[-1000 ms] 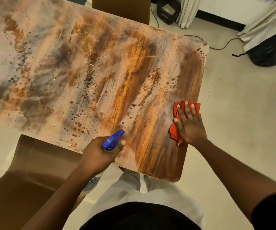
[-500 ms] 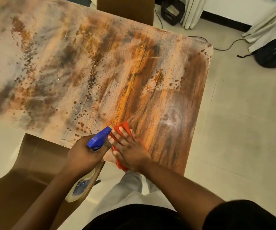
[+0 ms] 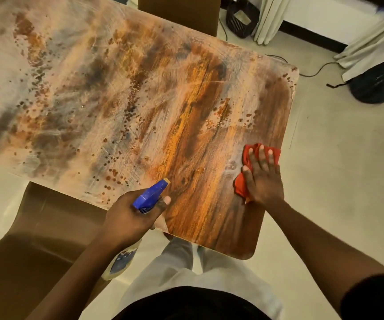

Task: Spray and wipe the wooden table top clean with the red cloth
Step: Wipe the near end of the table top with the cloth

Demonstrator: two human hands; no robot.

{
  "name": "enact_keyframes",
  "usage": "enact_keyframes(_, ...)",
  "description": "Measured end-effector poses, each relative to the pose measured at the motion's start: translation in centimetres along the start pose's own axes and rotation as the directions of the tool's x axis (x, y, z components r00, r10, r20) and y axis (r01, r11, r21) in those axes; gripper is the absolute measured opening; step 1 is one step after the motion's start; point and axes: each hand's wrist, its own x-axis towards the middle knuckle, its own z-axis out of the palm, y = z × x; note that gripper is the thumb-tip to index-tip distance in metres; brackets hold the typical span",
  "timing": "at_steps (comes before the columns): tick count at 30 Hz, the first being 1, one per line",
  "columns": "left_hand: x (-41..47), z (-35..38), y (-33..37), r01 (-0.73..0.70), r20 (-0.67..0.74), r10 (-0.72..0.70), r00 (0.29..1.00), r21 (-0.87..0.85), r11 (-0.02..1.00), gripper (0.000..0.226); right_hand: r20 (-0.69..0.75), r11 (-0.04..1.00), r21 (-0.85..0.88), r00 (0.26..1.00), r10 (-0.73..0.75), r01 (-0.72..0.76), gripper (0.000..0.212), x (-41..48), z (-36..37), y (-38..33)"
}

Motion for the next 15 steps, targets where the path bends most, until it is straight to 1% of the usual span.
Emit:
enact_keyframes(2,-0.3,-0.1,0.4,-0.009,0.0,0.009,1.0,-0.035,0.999,0.045,-0.019,0.988,0.054,0.989,0.149,-0.147,0.072,3.3,-1.0,-2.1)
enact_keyframes(3,-0.3,-0.3,0.5,-0.013,-0.02,0.012,1.0,-0.042,0.999,0.043,-0.02,0.983,0.068,0.984,0.175,-0.173,0.072,4.7,-1.1,-3.7)
enact_keyframes(5,-0.4,-0.8,0.5,-0.017,-0.048,0.015,0.999,-0.044,0.999,0.041,-0.005,0.988,0.088,0.992,0.126,-0.125,0.073,6.4,-0.9,-7.5)
enact_keyframes(7,-0.4,-1.3,0.6,-0.004,-0.07,0.001,0.998,-0.031,1.0,0.047,0.017,0.997,0.077,1.0,-0.006,0.004,0.073,6.4,-0.1,-11.5)
enact_keyframes(9,-0.3,-1.5,0.7,0.006,-0.073,-0.006,0.997,-0.011,1.0,0.056,0.047,0.983,0.061,0.984,-0.174,0.171,0.073,4.6,1.6,-14.7)
enact_keyframes(11,-0.3,-1.5,0.9,0.012,-0.06,-0.013,0.998,-0.006,1.0,0.056,0.062,0.938,0.067,0.937,-0.344,0.34,0.071,1.2,3.6,-17.4)
enact_keyframes(13,-0.2,-1.3,1.1,0.013,-0.047,-0.014,0.999,-0.013,1.0,0.046,0.058,0.87,0.036,0.868,-0.493,0.492,0.068,-2.9,5.9,-18.7)
enact_keyframes(15,0.0,-1.0,1.6,0.02,-0.038,-0.021,0.999,-0.038,0.999,0.036,0.066,0.801,-0.012,0.8,-0.597,0.599,0.065,-6.6,7.7,-17.9)
